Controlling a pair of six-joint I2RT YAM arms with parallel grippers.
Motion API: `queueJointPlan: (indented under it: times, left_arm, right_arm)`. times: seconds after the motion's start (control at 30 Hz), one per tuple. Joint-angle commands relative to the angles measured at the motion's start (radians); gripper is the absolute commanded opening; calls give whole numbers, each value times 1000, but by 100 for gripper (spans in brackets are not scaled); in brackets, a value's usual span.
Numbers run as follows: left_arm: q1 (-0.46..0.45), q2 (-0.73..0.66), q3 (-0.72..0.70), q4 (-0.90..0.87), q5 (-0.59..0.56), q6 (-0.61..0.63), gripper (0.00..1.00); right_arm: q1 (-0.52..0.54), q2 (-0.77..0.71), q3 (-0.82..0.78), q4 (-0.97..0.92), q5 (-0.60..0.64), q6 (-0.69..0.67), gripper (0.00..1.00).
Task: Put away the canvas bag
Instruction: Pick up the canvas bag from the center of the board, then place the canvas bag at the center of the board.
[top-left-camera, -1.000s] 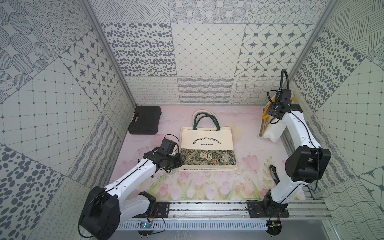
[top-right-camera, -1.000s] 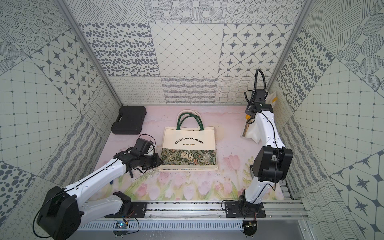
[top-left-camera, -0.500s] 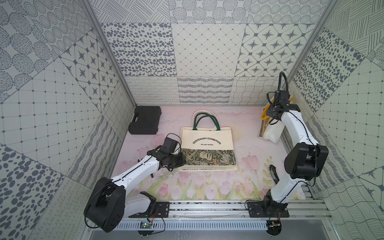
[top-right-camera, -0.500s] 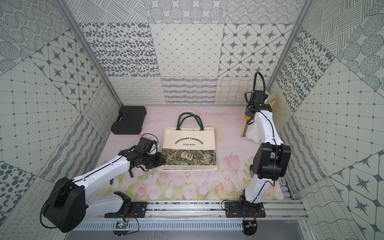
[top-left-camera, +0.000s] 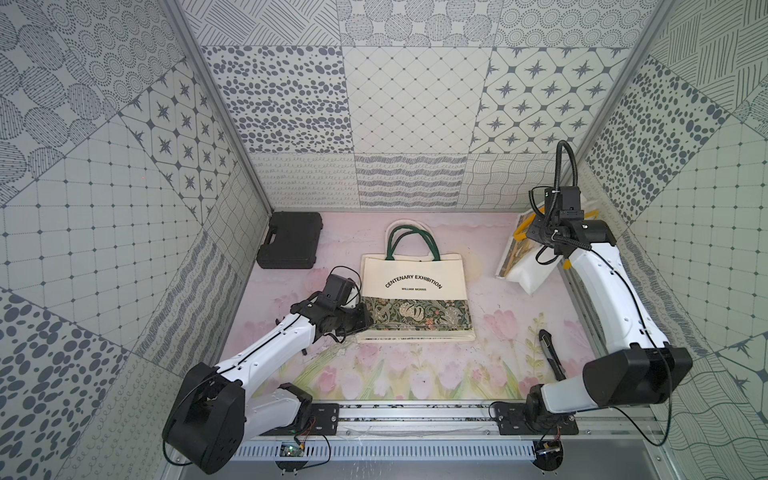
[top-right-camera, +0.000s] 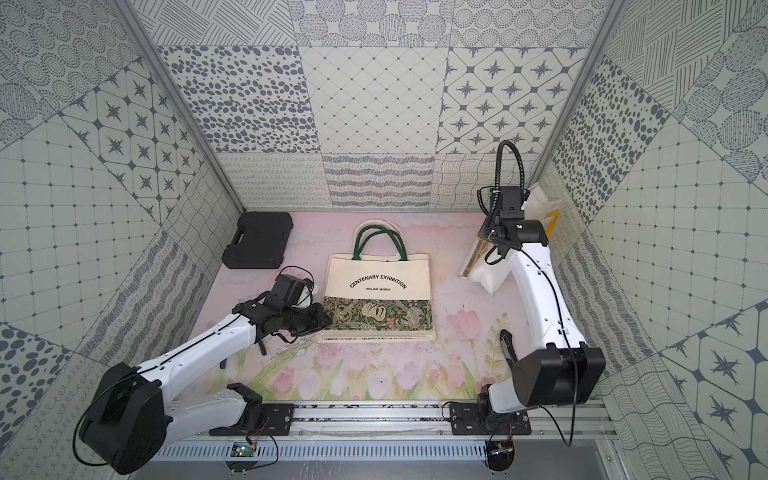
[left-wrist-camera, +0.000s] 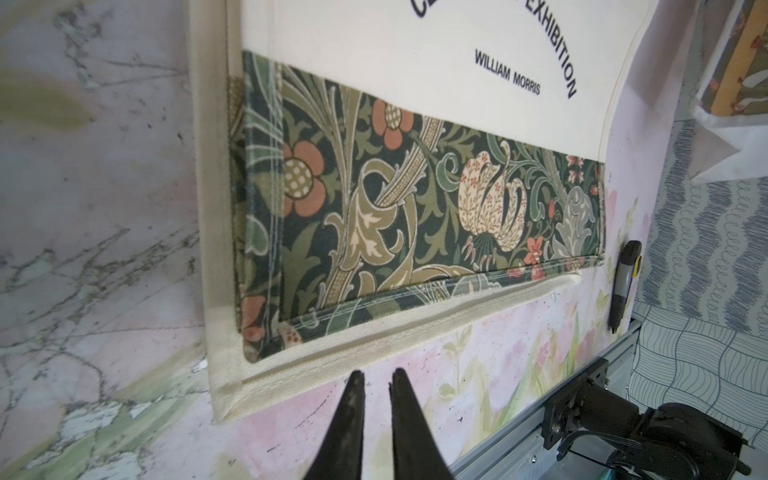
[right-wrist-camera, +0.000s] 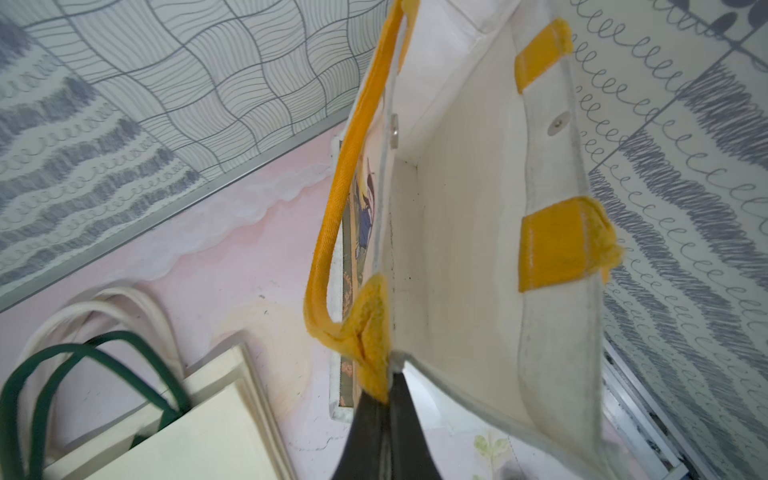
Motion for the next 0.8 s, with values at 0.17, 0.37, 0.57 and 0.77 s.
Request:
queueJointPlan:
  times: [0.17, 0.37, 0.57, 0.77]
  left_arm:
    - [0, -87, 8, -31, -26, -3, 16]
    - [0, -132, 22, -88, -38, -4, 16]
    - [0, -146, 30, -110, -43, -2, 16]
    - [-1, -162, 18, -111, -46, -11, 16]
  right_arm:
    - [240, -133, -62, -139, 30, 332, 0]
    - [442, -97, -11, -156, 57, 453, 0]
    - [567, 14, 66, -139, 49, 510, 0]
    - [624, 95, 89, -95, 27, 534, 0]
